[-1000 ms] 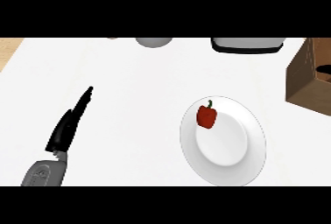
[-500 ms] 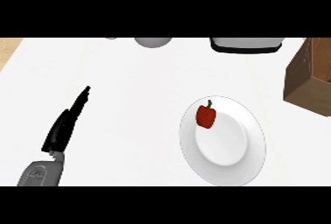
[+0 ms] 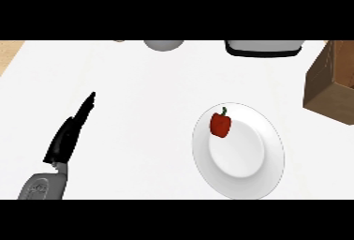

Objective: Pick the can from the plate and place it in the cardboard box

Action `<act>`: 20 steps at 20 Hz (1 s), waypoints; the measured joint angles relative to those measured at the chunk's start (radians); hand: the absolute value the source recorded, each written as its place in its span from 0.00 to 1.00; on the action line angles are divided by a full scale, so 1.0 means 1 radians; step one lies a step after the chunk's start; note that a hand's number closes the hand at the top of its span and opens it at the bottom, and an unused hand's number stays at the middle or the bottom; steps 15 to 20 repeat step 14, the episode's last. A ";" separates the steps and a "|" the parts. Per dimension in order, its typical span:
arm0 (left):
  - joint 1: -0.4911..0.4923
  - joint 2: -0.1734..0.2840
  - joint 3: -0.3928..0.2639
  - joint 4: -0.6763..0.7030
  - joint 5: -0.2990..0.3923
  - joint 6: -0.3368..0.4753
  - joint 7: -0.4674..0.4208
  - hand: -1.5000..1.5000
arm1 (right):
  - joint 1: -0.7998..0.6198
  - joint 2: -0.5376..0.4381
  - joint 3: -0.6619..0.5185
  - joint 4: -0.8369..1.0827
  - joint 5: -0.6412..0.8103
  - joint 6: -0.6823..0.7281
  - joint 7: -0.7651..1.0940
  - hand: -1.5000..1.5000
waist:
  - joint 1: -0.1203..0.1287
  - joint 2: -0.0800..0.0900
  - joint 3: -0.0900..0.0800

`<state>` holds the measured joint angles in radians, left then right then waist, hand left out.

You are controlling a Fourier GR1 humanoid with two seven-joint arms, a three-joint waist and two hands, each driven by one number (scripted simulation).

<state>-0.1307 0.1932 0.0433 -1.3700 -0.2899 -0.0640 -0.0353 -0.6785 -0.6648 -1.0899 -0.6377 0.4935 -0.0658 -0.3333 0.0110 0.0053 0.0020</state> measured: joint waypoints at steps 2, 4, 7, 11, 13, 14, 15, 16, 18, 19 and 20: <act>-0.004 0.006 0.005 -0.007 0.006 -0.010 0.007 0.50 | 0.032 -0.039 -0.028 0.053 -0.035 0.003 -0.062 0.00 | 0.001 0.001 0.001; -0.006 0.002 0.002 -0.007 0.004 -0.008 0.009 0.50 | 0.074 -0.070 -0.054 0.090 -0.071 0.016 -0.115 0.00 | -0.001 0.001 0.001; -0.024 -0.001 0.008 0.016 0.004 -0.008 0.006 0.50 | 0.109 -0.122 -0.067 0.166 -0.109 0.022 -0.176 0.00 | -0.001 0.001 0.001; -0.018 -0.006 0.005 0.014 -0.001 -0.007 0.006 0.50 | 0.163 -0.176 -0.074 0.248 -0.149 0.043 -0.250 0.00 | 0.001 0.001 0.001; -0.025 -0.013 0.004 0.035 -0.006 0.000 -0.008 0.50 | 0.183 -0.200 -0.069 0.283 -0.161 0.056 -0.282 0.00 | 0.001 0.002 0.001; -0.023 -0.007 0.007 0.031 -0.005 -0.004 -0.008 0.50 | 0.191 -0.213 -0.064 0.297 -0.168 0.062 -0.289 0.00 | 0.001 0.002 0.001; -0.023 -0.007 0.007 0.031 -0.005 -0.004 -0.008 0.50 | 0.191 -0.213 -0.064 0.297 -0.168 0.062 -0.289 0.00 | 0.001 0.002 0.001; -0.023 -0.007 0.007 0.031 -0.005 -0.004 -0.008 0.50 | 0.191 -0.213 -0.064 0.297 -0.168 0.062 -0.289 0.00 | 0.001 0.002 0.001; -0.023 -0.007 0.007 0.031 -0.005 -0.004 -0.008 0.50 | 0.191 -0.213 -0.064 0.297 -0.168 0.062 -0.289 0.00 | 0.001 0.002 0.001; -0.023 -0.007 0.007 0.031 -0.005 -0.004 -0.008 0.50 | 0.191 -0.213 -0.064 0.297 -0.168 0.062 -0.289 0.00 | 0.001 0.002 0.001; -0.023 -0.007 0.007 0.031 -0.005 -0.004 -0.008 0.50 | 0.191 -0.213 -0.064 0.297 -0.168 0.062 -0.289 0.00 | 0.001 0.002 0.001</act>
